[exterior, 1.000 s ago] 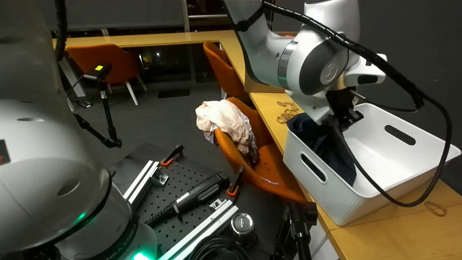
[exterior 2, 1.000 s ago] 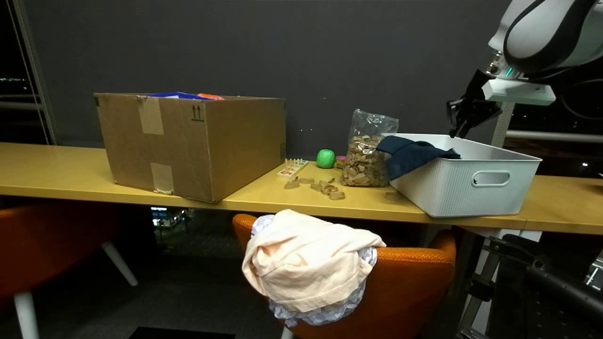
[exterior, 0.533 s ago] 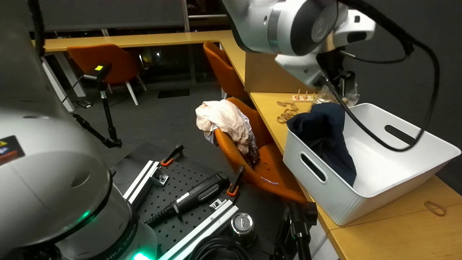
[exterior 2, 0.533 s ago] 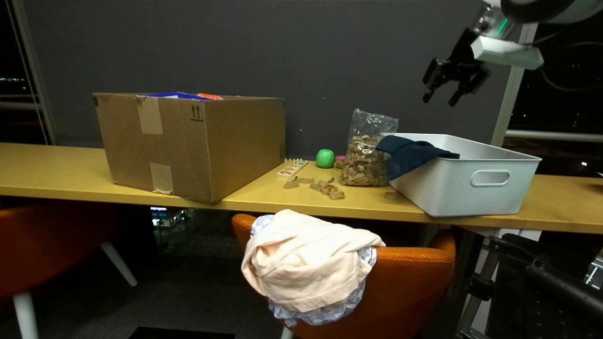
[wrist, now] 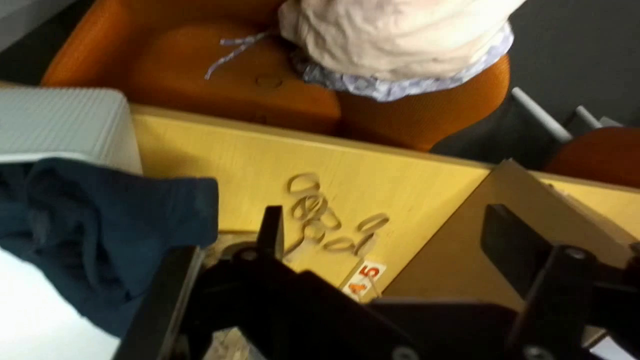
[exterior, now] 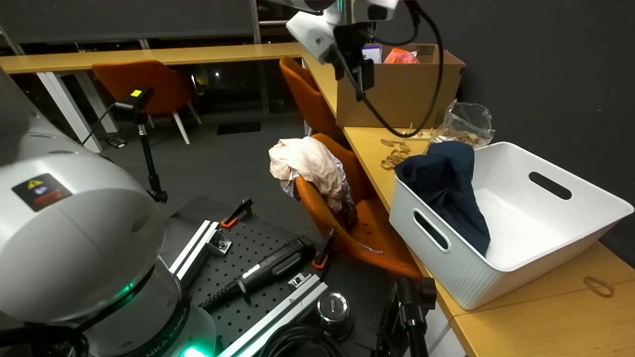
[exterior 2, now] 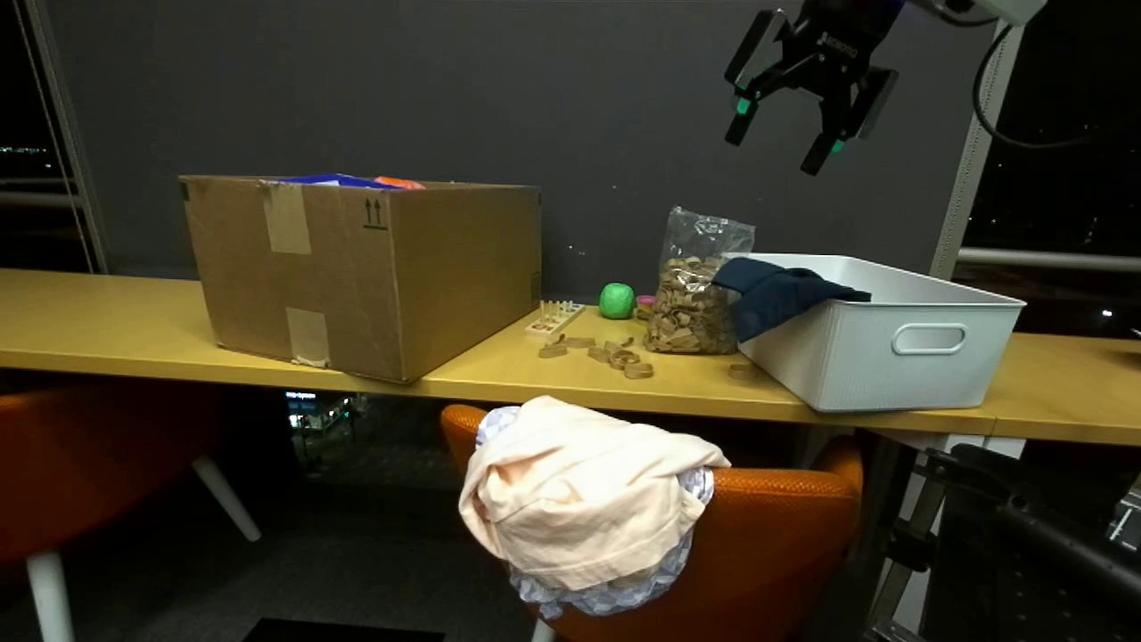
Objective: Remove the clothes from the chair and put them in the white basket
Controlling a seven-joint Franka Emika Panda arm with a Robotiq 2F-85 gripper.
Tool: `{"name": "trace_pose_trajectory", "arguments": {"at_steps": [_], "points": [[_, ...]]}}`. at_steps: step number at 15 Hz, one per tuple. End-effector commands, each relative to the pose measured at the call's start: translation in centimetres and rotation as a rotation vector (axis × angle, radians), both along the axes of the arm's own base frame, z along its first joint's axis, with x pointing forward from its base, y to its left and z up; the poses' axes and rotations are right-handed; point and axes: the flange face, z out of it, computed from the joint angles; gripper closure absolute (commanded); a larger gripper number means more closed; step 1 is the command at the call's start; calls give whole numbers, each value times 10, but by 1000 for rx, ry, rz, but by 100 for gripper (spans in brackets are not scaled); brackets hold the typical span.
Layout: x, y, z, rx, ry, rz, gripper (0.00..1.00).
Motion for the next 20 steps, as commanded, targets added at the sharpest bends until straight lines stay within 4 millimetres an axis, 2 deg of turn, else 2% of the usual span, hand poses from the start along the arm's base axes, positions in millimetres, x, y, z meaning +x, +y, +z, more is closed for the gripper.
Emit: {"name": "trace_pose_trajectory", "arguments": {"at_steps": [1,6,12,15,18,19,20], "points": [[6,20,-28,120,111,-10,0],[28,53,-103,242,261,-25,0],[62,101,-199,236,404,3,0],[79,112,-233,221,445,10,0],[91,119,-255,215,462,20,0],[94,121,-259,217,465,25,18],[97,122,-263,218,465,32,28]]}}
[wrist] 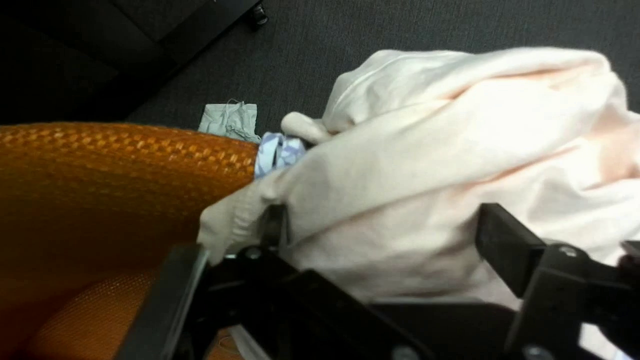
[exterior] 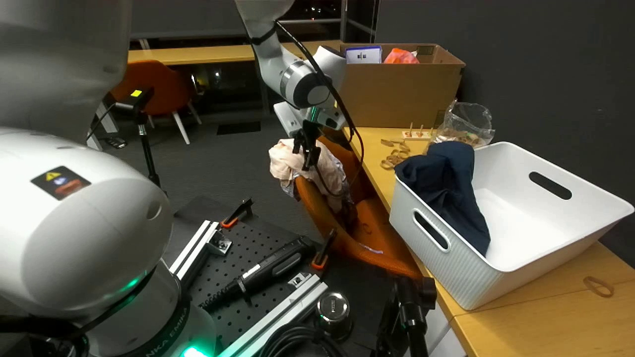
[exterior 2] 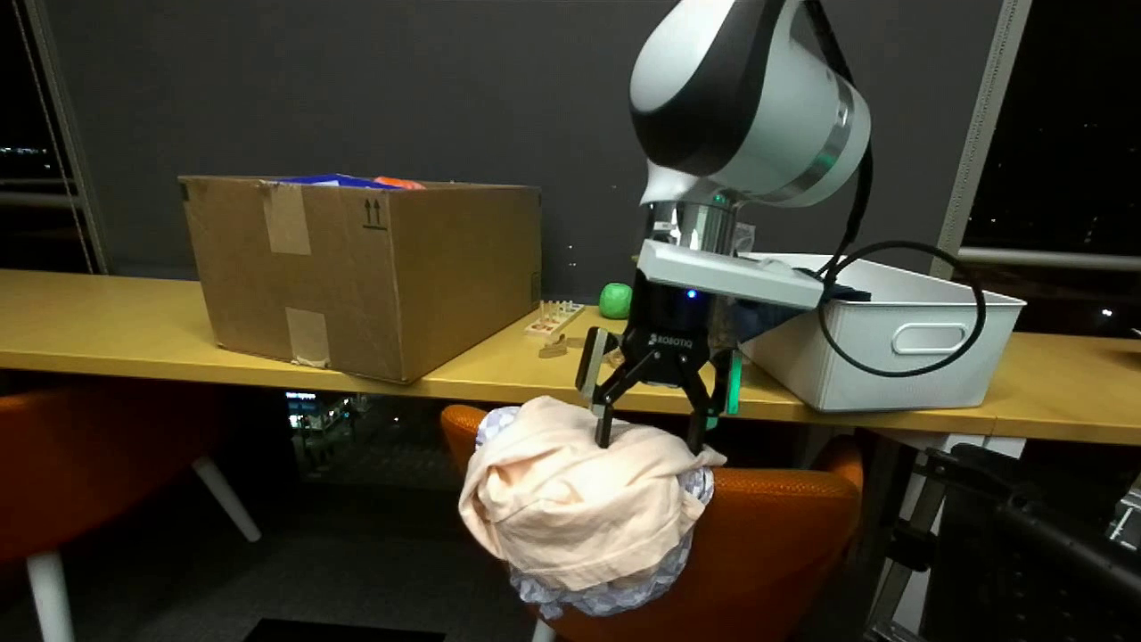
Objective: Remove the clothes from the chair and put them in the white basket
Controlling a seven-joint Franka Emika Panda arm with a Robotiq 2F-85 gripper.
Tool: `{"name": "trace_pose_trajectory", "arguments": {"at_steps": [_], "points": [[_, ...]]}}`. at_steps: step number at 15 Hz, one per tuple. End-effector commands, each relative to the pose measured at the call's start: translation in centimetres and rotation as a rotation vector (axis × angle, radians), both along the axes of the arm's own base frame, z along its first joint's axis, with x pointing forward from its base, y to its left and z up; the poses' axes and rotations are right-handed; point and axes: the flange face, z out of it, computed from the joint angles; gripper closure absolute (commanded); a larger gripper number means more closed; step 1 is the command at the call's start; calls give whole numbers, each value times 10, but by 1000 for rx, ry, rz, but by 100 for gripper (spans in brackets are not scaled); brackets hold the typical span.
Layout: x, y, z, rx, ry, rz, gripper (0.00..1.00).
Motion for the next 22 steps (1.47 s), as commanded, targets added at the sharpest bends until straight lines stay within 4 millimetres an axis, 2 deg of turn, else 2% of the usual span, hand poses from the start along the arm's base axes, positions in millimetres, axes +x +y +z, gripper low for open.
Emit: {"name": "trace_pose_trajectory", "arguments": {"at_steps": [1,5,9,10,11,12,15,19,22], "points": [[18,9,-7,3,9,15,34],[22,14,9,16,-18,22,65],[25,11,28,22,-45,15,94],[26,9,36,22,-56,12,99],[27,7,42,20,-65,12,100],[29,5,50,17,-75,12,96],[37,-6,93,-7,-138,10,96],[46,-39,181,-43,-273,-10,96],[44,-63,252,-74,-374,-27,96]]}}
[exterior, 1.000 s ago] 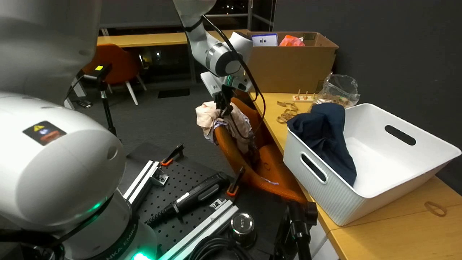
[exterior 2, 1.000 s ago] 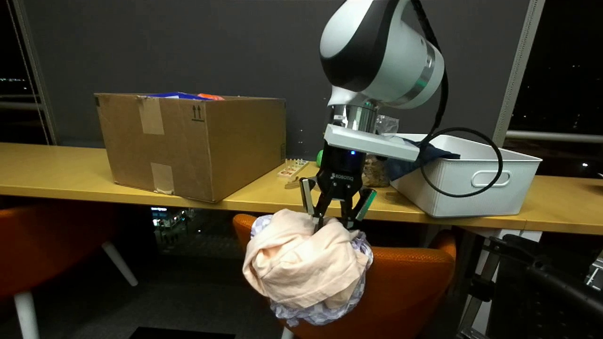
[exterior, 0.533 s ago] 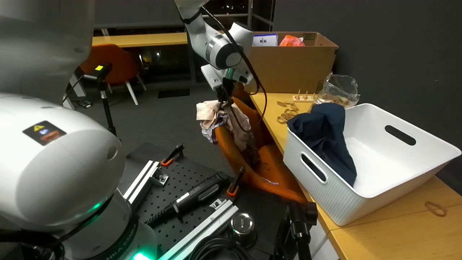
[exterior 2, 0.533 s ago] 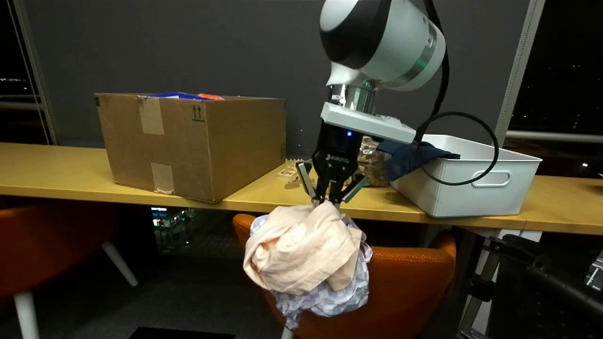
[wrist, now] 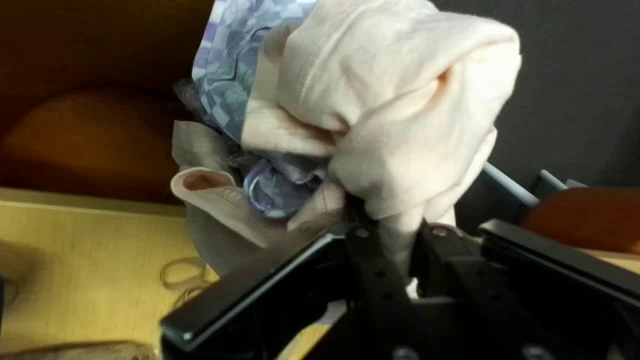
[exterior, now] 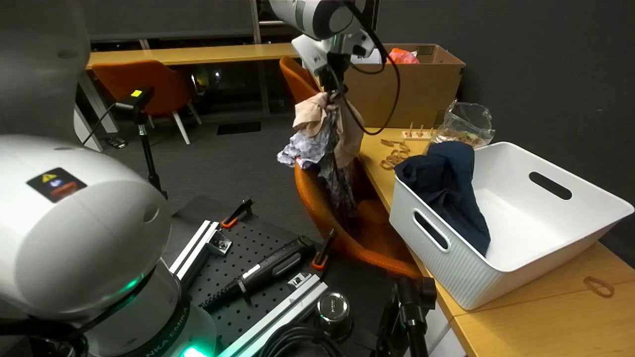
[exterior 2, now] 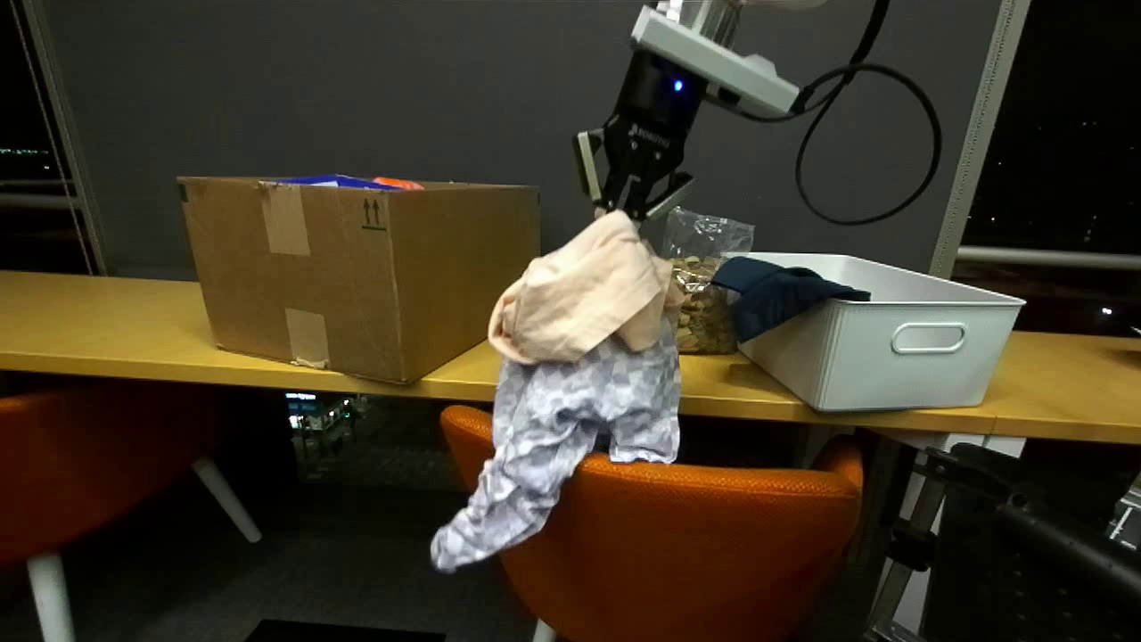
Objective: Remove the clothes from the chair and put them in the white basket
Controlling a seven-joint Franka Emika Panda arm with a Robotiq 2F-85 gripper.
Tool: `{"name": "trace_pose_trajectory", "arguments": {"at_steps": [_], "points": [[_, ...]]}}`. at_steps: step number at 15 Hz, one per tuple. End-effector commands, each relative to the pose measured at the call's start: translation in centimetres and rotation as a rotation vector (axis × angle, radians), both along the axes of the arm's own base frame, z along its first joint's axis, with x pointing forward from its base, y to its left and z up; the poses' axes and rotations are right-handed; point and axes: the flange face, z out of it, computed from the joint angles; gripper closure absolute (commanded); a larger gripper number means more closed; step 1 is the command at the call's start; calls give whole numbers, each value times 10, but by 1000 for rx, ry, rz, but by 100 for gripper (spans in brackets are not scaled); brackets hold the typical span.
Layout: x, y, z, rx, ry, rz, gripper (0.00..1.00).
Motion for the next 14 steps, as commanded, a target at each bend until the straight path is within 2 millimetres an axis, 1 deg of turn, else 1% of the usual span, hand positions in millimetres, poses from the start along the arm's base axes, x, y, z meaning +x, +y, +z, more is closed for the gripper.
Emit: {"name": "trace_pose_trajectory", "arguments": {"at_steps": [1,3,5,6,8,10,11,13,14], "points": [[-13,-25,91,-26,-90,-21,96],[-25,-30,133,-42,-136,-24,96],[-41,-30,170,-55,-183,-13,96],[-50,-27,187,-60,-199,-8,96],[-64,-24,211,-63,-225,0,96],[-79,-33,226,-72,-243,-10,96],[-86,-43,231,-76,-247,-22,96],[-100,-79,232,-86,-240,-70,96],[-107,-102,229,-98,-235,-102,96]]}}
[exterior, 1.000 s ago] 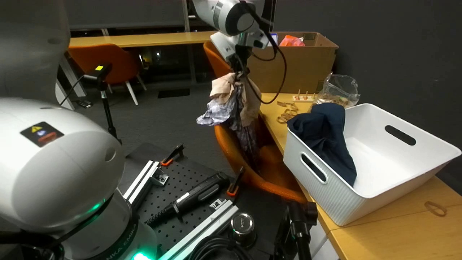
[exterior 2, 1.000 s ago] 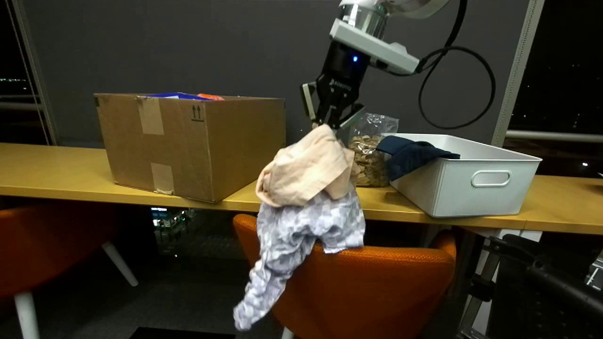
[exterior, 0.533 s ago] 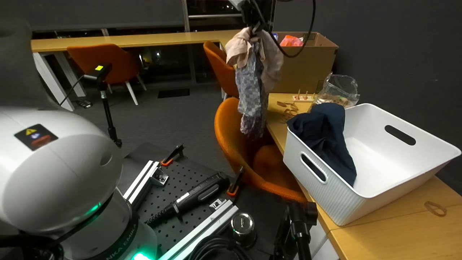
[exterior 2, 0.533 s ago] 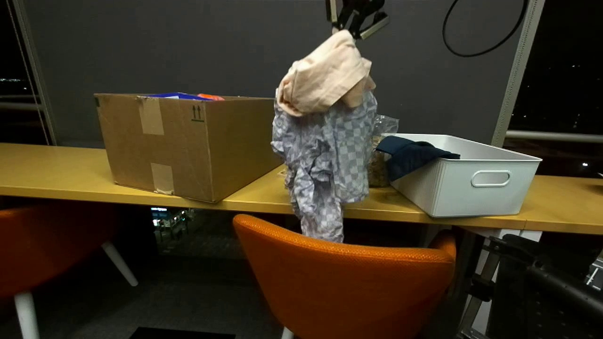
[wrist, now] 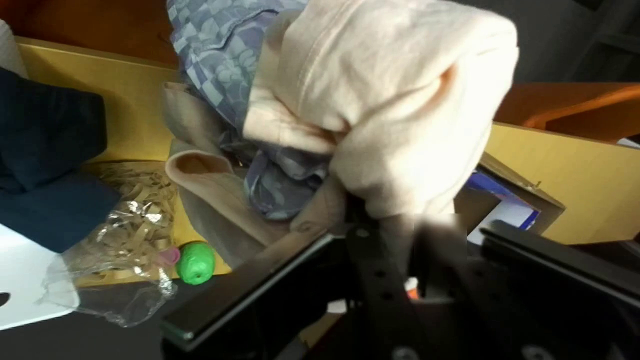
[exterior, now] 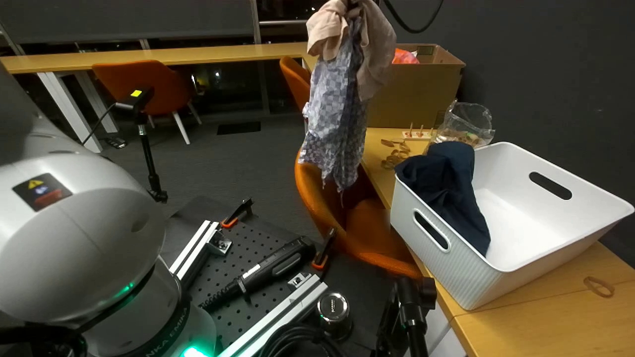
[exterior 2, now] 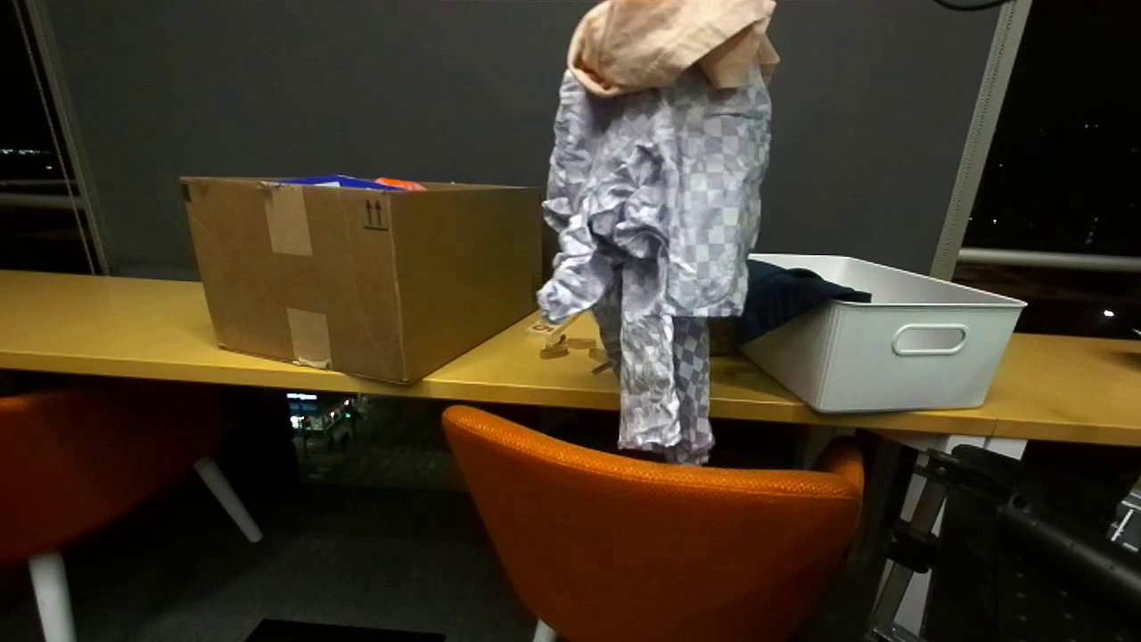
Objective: Remove the clothes from the chair and put them in the white basket
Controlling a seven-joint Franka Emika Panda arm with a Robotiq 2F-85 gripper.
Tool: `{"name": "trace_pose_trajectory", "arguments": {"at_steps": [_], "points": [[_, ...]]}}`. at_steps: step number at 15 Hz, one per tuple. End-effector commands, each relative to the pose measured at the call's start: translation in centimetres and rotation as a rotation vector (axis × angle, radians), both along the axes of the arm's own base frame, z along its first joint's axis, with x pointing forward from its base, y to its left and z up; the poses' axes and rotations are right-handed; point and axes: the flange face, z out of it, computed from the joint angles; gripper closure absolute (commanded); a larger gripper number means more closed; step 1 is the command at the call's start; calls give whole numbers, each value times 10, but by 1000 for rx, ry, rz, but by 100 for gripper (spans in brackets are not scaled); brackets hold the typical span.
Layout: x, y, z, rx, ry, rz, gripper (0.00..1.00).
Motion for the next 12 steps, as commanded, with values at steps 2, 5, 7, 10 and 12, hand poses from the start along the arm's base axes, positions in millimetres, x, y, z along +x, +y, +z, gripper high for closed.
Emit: {"name": "trace_pose_trajectory", "arguments": {"at_steps": [2,5,7,10,12], "points": [[-39,-101,2,-53,19,-148,96],[-59,-185,8,-116,29,-278,96],[-73,-230,23,-153,19,-355,96],[-87,-270,55,-200,-19,-434,96],[-89,-282,77,-232,-45,-465,96]]}}
